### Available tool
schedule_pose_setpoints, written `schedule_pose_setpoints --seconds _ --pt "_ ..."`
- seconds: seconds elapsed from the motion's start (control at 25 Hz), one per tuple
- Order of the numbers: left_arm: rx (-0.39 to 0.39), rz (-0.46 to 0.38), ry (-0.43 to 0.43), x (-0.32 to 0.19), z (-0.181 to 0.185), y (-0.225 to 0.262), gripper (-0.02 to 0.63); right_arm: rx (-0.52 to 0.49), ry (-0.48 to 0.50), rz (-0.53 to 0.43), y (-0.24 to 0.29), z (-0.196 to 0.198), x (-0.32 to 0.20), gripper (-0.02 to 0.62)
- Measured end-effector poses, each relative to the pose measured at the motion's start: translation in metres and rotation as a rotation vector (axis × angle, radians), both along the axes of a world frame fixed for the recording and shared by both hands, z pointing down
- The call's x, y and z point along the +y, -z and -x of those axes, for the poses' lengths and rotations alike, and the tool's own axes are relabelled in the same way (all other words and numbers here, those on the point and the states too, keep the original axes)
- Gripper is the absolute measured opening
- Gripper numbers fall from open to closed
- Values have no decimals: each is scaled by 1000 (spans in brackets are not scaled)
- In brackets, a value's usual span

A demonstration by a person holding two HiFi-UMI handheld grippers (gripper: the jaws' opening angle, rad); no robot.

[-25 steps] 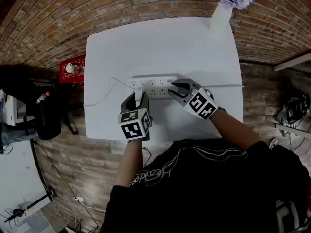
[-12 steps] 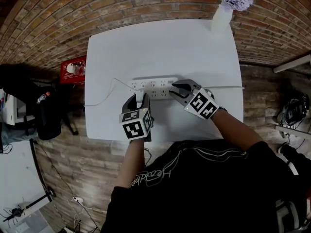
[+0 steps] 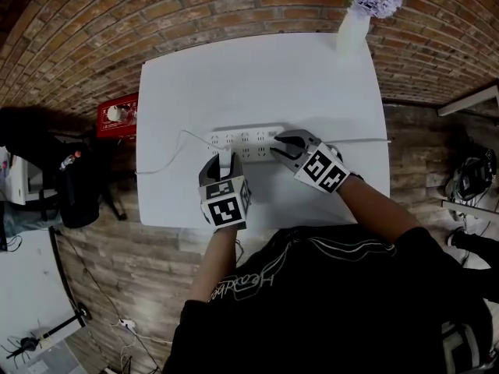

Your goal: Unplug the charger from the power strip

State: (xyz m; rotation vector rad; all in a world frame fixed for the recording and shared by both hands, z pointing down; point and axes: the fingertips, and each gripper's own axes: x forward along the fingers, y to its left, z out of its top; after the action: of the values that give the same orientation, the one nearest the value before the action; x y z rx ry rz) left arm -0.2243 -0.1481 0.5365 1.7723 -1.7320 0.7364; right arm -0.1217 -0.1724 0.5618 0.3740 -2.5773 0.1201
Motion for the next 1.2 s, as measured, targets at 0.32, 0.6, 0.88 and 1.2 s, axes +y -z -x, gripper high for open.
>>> schedule_pose_setpoints --seconds 0.32,0.6,0.88,1.2 --pt "136 13 14 -1 4 0 138 -1 5 -1 1 0 0 84" --pt "-26 0 -20 1 -1 3 137 -4 8 -5 0 0 1 84" --pt "127 -4 -8 0 3 2 138 -3 16 -6 0 -1 2 84" --pt "9 -23 -46 3 -3 5 137 -7 21 -20 1 -1 3 83"
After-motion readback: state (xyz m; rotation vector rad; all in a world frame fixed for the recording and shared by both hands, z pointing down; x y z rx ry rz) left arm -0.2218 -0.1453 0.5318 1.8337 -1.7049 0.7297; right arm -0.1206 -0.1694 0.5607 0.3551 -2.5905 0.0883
